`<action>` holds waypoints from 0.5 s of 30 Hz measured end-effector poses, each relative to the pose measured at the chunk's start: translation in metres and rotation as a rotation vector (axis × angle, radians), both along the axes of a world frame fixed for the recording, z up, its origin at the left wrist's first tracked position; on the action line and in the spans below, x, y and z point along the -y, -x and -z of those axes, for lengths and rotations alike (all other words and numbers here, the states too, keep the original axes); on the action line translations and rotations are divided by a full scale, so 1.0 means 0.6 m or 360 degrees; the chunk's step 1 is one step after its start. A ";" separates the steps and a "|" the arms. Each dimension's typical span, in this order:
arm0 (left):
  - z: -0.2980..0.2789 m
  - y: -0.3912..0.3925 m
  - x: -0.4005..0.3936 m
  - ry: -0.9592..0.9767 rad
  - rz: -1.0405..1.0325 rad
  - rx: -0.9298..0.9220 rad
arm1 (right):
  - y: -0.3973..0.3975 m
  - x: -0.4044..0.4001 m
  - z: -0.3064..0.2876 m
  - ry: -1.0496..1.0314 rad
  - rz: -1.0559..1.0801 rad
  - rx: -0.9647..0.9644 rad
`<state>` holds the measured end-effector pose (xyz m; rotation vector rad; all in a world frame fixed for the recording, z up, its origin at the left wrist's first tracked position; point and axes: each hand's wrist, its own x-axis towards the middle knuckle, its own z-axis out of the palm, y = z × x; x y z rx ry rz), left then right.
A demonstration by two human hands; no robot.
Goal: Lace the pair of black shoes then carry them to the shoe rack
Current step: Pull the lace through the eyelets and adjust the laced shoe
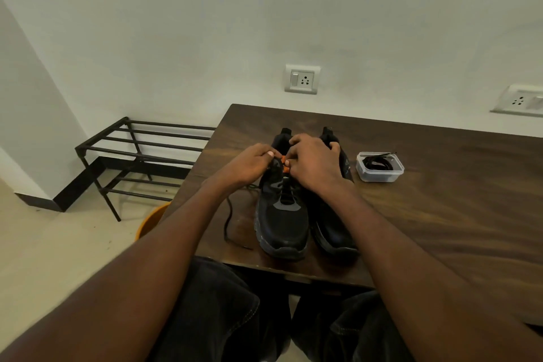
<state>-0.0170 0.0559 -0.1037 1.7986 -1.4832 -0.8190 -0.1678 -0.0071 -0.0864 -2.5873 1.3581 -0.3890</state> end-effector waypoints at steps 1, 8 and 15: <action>0.001 0.002 0.001 0.0006 -0.0013 0.0020 | 0.005 0.000 -0.007 0.0045 0.0085 0.0110; -0.001 0.013 0.007 0.0059 -0.0071 0.0061 | 0.094 -0.003 -0.075 -0.0010 0.0857 0.0227; 0.007 0.010 0.021 0.0049 0.0002 0.0034 | 0.059 0.004 -0.025 -0.0014 0.0165 0.0060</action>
